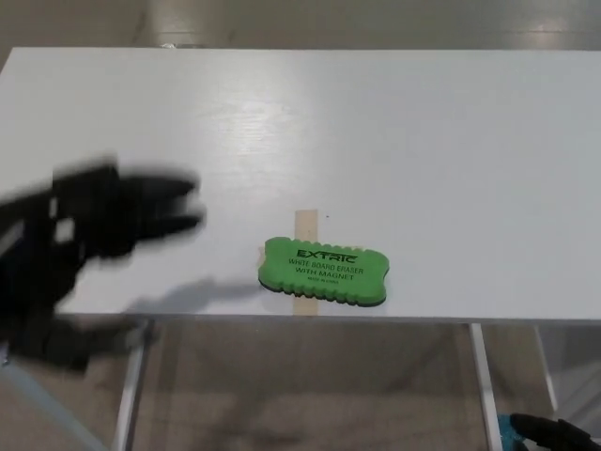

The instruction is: Use the left hand to press on the green eraser and wipe the desk from center to the left and then back to center.

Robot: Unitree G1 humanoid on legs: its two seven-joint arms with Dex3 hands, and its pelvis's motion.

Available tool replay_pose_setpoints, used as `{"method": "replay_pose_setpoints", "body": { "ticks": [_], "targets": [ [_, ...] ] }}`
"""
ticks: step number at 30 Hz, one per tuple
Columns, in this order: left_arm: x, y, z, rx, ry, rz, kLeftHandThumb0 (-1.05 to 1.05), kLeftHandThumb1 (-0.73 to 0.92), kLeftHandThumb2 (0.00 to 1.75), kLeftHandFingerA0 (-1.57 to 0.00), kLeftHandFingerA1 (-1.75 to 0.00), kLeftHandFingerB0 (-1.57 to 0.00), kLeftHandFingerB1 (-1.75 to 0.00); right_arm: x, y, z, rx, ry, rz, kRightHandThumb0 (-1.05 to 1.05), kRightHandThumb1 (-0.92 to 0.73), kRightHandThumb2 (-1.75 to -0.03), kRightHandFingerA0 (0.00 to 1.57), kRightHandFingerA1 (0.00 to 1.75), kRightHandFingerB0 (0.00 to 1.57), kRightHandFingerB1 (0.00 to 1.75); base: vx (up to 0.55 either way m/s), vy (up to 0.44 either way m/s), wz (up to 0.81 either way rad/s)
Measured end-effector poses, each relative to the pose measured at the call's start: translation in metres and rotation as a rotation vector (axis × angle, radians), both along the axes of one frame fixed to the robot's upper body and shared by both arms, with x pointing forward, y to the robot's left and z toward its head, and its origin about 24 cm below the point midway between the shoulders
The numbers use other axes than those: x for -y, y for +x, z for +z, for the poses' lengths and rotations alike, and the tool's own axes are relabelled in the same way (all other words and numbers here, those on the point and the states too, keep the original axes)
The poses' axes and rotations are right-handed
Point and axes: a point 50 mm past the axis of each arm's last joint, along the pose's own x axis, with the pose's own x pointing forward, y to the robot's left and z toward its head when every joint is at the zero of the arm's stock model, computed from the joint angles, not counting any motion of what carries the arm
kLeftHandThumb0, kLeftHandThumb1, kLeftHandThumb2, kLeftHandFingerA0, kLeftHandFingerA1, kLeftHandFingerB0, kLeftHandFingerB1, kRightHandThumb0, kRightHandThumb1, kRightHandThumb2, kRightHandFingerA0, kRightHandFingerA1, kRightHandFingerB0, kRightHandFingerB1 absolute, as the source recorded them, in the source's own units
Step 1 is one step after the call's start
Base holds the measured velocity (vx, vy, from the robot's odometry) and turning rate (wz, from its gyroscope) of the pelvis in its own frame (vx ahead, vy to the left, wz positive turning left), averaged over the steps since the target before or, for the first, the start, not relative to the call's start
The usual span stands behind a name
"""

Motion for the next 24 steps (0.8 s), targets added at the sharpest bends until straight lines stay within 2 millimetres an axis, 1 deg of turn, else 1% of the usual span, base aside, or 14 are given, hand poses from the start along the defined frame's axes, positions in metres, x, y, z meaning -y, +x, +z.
{"method": "replay_pose_setpoints", "body": {
  "ticks": [3, 4, 7, 9, 10, 12, 13, 14, 15, 16, 17, 18, 19, 24],
  "targets": [
    [-0.008, -0.019, -0.032, -0.145, -0.018, 0.002, -0.42, 0.41, 0.75, -0.61, -0.55, -0.52, -0.49, 0.0, -0.008, -0.004, -0.025, 0.0, -0.002, -0.45, -0.69, -0.61, 0.83, 0.53, 0.82, 0.49, 0.0, 0.0, 0.0],
    [-0.013, -0.026, -0.046, -0.207, -0.026, 0.016, -0.38, 0.49, 0.55, -0.62, -0.41, -0.6, -0.38, 0.0, -0.013, -0.007, -0.039, 0.0, -0.004, -0.44, -0.68, -0.62, 0.81, 0.51, 0.82, 0.48, 0.0, 0.0, 0.0],
    [-0.027, -0.048, -0.092, -0.394, -0.036, 0.083, -0.39, 0.5, 0.55, -0.59, -0.4, -0.56, -0.37, 0.001, -0.031, -0.015, -0.093, -0.002, -0.014, -0.45, -0.68, -0.62, 0.81, 0.51, 0.82, 0.48, 0.0, 0.0, 0.0],
    [-0.033, -0.053, -0.106, -0.446, -0.029, 0.118, -0.39, 0.5, 0.55, -0.57, -0.4, -0.56, -0.37, 0.001, -0.034, -0.016, -0.103, -0.001, -0.016, -0.45, -0.68, -0.61, 0.82, 0.57, 0.83, 0.48, 0.0, 0.0, 0.0],
    [-0.037, -0.055, -0.115, -0.477, -0.018, 0.15, -0.42, 0.51, 0.56, -0.57, -0.4, -0.53, -0.37, 0.001, -0.035, -0.017, -0.105, -0.001, -0.017, -0.41, -0.67, -0.61, 0.8, 0.57, 0.73, 0.44, 0.0, 0.0, 0.0],
    [-0.045, -0.059, -0.129, -0.527, 0.001, 0.208, -0.42, 0.51, 0.56, -0.57, -0.4, -0.53, -0.37, 0.001, -0.035, -0.017, -0.106, 0.001, -0.019, -0.41, -0.67, -0.61, 0.8, 0.57, 0.73, 0.44, 0.0, 0.0, 0.0],
    [-0.047, -0.06, -0.133, -0.541, 0.007, 0.225, -0.44, 0.51, 0.56, -0.57, -0.4, -0.52, -0.36, 0.001, -0.035, -0.017, -0.105, 0.002, -0.02, -0.4, -0.67, -0.61, 0.79, 0.55, 0.67, 0.41, 0.0, 0.0, 0.0],
    [-0.047, -0.06, -0.133, -0.541, 0.007, 0.225, -0.44, 0.51, 0.56, -0.57, -0.4, -0.52, -0.36, 0.001, -0.035, -0.017, -0.105, 0.002, -0.02, -0.4, -0.67, -0.61, 0.79, 0.55, 0.67, 0.41, 0.0, 0.0, 0.0],
    [-0.052, -0.062, -0.143, -0.58, 0.024, 0.272, -0.44, 0.53, 0.56, -0.61, -0.41, -0.52, -0.36, 0.0, -0.035, -0.017, -0.105, 0.004, -0.022, -0.4, -0.67, -0.61, 0.74, 0.53, 0.56, 0.38, 0.0, 0.0, 0.0],
    [-0.057, -0.065, -0.154, -0.623, 0.048, 0.323, -0.44, 0.53, 0.56, -0.61, -0.41, -0.52, -0.36, 0.0, -0.035, -0.017, -0.104, 0.007, -0.024, -0.4, -0.67, -0.61, 0.74, 0.53, 0.56, 0.38, 0.0, 0.0, 0.0],
    [-0.057, -0.065, -0.155, -0.626, 0.05, 0.327, -0.5, 0.44, 0.77, -0.57, -0.54, -0.47, -0.49, 0.0, -0.035, -0.017, -0.104, 0.007, -0.024, -0.4, -0.67, -0.61, 0.74, 0.53, 0.58, 0.38, 0.0, 0.0, 0.0],
    [-0.061, -0.066, -0.162, -0.654, 0.062, 0.356, -0.5, 0.44, 0.77, -0.57, -0.54, -0.47, -0.49, 0.0, -0.035, -0.017, -0.104, 0.008, -0.025, -0.4, -0.67, -0.61, 0.74, 0.53, 0.58, 0.38, 0.0, 0.0, 0.0],
    [-0.063, -0.066, -0.167, -0.677, 0.068, 0.378, -0.39, 0.54, 0.57, -0.65, -0.43, -0.52, -0.36, 0.0, -0.035, -0.017, -0.104, 0.008, -0.025, -0.4, -0.67, -0.61, 0.77, 0.53, 0.62, 0.4, 0.0, 0.0, 0.0],
    [-0.076, -0.069, -0.193, -0.801, 0.092, 0.491, -0.35, 0.56, 0.57, -0.64, -0.42, -0.51, -0.35, 0.0, -0.035, -0.017, -0.104, 0.008, -0.023, -0.4, -0.67, -0.61, 0.8, 0.53, 0.66, 0.41, 0.0, 0.0, 0.0]
  ]
}}
